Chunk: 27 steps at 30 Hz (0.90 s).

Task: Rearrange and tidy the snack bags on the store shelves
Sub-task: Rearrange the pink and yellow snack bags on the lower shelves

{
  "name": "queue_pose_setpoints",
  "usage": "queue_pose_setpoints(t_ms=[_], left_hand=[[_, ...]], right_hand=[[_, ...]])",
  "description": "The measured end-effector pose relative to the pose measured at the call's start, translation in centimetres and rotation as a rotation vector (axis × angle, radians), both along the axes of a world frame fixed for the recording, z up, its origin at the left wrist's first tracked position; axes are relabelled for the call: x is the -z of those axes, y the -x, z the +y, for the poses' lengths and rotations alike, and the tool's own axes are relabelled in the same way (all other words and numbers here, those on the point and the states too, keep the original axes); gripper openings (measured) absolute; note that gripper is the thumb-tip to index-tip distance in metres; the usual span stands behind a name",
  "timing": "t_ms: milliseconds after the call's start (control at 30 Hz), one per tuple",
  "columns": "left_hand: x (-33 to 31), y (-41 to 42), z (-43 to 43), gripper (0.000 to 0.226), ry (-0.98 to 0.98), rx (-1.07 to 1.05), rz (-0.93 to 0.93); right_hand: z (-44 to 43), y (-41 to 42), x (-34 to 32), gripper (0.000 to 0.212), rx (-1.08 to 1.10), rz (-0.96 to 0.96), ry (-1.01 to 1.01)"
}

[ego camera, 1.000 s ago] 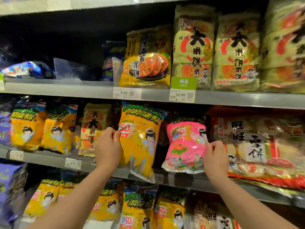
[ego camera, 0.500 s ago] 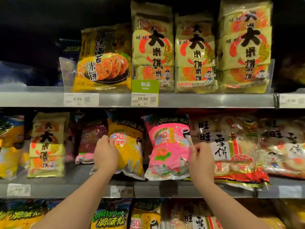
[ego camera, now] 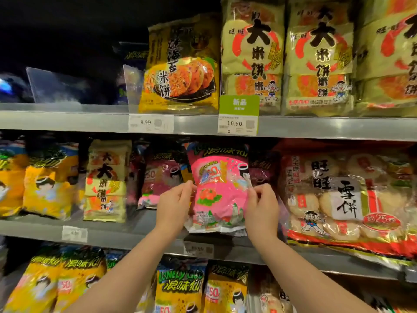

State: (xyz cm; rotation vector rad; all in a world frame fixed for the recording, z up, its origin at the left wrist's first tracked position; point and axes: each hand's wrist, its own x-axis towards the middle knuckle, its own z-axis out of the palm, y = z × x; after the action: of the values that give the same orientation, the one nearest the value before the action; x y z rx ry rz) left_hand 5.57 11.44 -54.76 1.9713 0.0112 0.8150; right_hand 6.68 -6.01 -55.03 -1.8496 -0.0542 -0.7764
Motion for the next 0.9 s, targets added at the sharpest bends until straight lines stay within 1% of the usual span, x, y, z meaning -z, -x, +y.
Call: queue_pose_setpoints(t_ms=[67,167,200,233,267,300,333,400,467,600,633,700,767,800,900], left_hand=[[-1.0,1.0,1.6,0.034,-0.057,-0.009,0.007],[-2.2,2.2,4.4,0.01,-0.09,0.048,0.12],[-2.3,2.4,5.4,0.018,-0.098,0.073,0.176],[-2.4,2.5,6.5,0.04,-0.133,0.091,0.21],[-2.6,2.7,7.4,0.061,-0.207,0.089,0.239],[-2.9,3.0,8.2,0.076,-0.303,0.07,0.249],[-3.0,3.2,9.2,0.086,-0.385,0.045,0.246],[-3.1,3.1,11.1,0.091,-0.451,-0.035,0.229],[-2.7,2.7,13.0,0.09,-0.437,-0.1,0.228],[-0.8,1.2,15.3,0.082,-0.448,-0.166,0.274],[-0.2,0.7,15.8,0.084,-0.46,-0.173,0.274],[0.7,-0.5,16.6,0.094,-0.492,-0.183,0.287],[1.5,-1.6,16.8,0.095,-0.519,-0.189,0.293],[1.8,-2.1,16.7,0.093,-0.538,-0.196,0.295],[3.1,-3.6,15.7,0.085,-0.622,-0.277,0.272]], right_hand=[[2.1,-0.2,-0.3,0.019,-0.018,0.007,0.008],[5.0,-0.8,-0.7,0.022,-0.058,0.001,-0.004],[6.0,-0.9,-0.9,0.022,-0.072,-0.001,-0.009],[7.1,-1.1,-1.1,0.021,-0.081,0.0,-0.009],[8.3,-1.2,-1.4,0.021,-0.092,-0.005,-0.007],[9.6,-1.2,-1.6,0.02,-0.109,-0.016,-0.01],[11.0,-1.2,-1.9,0.02,-0.137,-0.026,-0.015],[13.8,-1.0,-2.2,0.019,-0.213,-0.015,-0.012],[16.1,-0.9,-2.2,0.016,-0.288,0.03,0.024],[18.4,-1.2,-1.1,0.01,-0.361,0.16,0.182],[18.6,-1.4,-0.7,0.016,-0.373,0.209,0.218],[18.7,-1.6,0.1,0.038,-0.417,0.277,0.322],[19.0,-1.5,0.7,0.06,-0.472,0.28,0.444],[19.2,-1.3,0.9,0.067,-0.491,0.267,0.506],[19.6,-1.1,1.0,0.067,-0.444,0.26,0.729]])
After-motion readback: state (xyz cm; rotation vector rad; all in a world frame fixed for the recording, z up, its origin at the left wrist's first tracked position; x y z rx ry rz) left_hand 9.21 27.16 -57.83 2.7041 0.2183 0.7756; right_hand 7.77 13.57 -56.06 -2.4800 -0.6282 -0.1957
